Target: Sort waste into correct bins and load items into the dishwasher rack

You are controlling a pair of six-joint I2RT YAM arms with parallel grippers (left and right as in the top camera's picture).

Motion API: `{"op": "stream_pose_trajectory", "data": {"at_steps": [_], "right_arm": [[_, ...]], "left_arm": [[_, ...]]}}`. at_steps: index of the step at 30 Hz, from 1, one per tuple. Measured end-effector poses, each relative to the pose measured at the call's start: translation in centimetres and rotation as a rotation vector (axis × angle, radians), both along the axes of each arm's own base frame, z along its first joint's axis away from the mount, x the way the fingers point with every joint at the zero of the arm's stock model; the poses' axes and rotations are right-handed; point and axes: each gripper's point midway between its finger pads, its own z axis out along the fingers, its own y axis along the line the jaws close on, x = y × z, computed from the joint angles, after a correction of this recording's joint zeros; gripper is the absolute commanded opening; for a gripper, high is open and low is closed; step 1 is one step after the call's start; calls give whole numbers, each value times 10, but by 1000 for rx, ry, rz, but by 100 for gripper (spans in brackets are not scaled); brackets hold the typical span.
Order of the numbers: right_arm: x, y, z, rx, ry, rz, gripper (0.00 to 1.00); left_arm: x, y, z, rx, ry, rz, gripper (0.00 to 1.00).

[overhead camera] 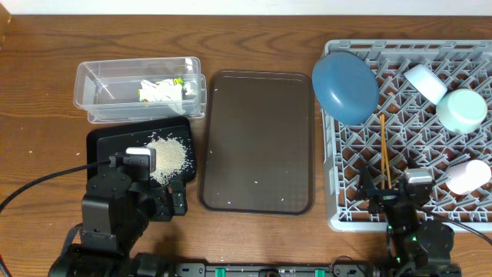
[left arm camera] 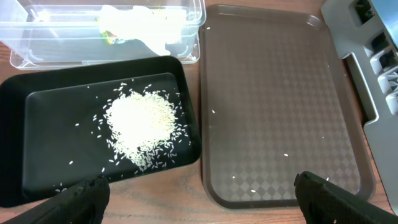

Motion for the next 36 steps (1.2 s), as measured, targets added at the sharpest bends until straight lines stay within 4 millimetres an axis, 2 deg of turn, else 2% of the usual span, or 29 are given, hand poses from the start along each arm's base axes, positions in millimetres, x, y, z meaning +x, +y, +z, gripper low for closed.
{"op": "stream_pose_trajectory", "data": {"at_steps": [7,12,26,36], "right_arm": [[10,4,-1,-112,-101,28,99],[15,1,-26,-158,-76,21,99],[15,-7,-27,-183,-69,-36,99],[16,-14,-27,-96,-62,-88,99]], "left_arm": [[0,0,0,0,0,0,98],[0,0,0,0,0,0,98],[0,0,0,0,0,0,98],[0,0,0,0,0,0,98]]}}
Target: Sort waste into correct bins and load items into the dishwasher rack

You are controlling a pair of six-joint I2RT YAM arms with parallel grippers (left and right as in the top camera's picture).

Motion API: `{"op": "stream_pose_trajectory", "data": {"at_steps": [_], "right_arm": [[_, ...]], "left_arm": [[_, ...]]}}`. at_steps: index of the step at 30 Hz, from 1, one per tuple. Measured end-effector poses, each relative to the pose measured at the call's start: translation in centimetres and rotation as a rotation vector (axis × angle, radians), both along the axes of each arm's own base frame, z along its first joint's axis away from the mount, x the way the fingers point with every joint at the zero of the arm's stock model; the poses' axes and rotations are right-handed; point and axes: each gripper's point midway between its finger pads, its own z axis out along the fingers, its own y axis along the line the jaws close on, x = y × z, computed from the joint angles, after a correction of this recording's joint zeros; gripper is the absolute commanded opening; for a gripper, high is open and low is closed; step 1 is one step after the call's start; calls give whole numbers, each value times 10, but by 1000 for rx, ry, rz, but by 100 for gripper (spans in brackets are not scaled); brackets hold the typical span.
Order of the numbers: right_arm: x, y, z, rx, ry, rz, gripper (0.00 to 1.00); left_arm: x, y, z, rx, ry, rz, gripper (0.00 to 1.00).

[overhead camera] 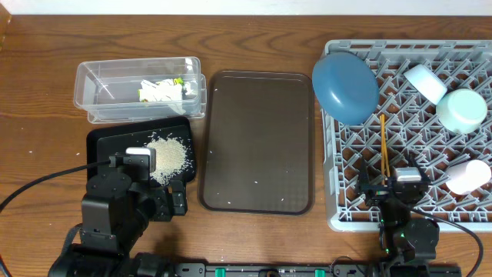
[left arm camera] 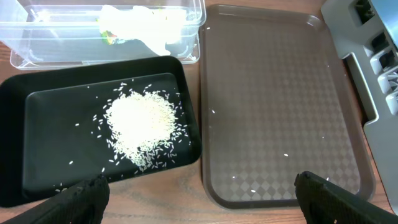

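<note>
The grey dishwasher rack (overhead camera: 461,58) on the right holds a blue bowl (overhead camera: 345,85), two white cups (overhead camera: 425,81), a teal cup (overhead camera: 462,110) and orange chopsticks (overhead camera: 383,150). A clear bin (overhead camera: 100,81) at the back left contains crumpled waste (overhead camera: 163,90). In front of it, a black tray (left arm camera: 50,137) carries a heap of rice (left arm camera: 140,124). My left gripper (left arm camera: 199,202) is open and empty, low over the wood just in front of the black tray and the brown tray (left arm camera: 273,106). My right gripper (overhead camera: 403,186) hovers over the rack's front edge beside the chopsticks; its jaws are too small to read.
The brown tray (overhead camera: 257,138) lies between the bins and the rack with a few rice grains on it. The rack's left wall (left arm camera: 367,93) borders the tray on the right. Cables trail off both arms at the table's front edge.
My right arm has shifted slightly to the left over the rack's front edge. The left arm and all the objects are where they were.
</note>
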Motion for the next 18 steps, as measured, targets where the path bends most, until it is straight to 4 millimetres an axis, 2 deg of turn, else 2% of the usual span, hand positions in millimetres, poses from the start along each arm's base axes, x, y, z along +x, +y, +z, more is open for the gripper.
{"op": "stream_pose_trajectory", "data": {"at_steps": [18], "right_arm": [[0,-7,1,40,-3,-43,99]], "left_arm": [[0,0,0,0,0,0,98]]}}
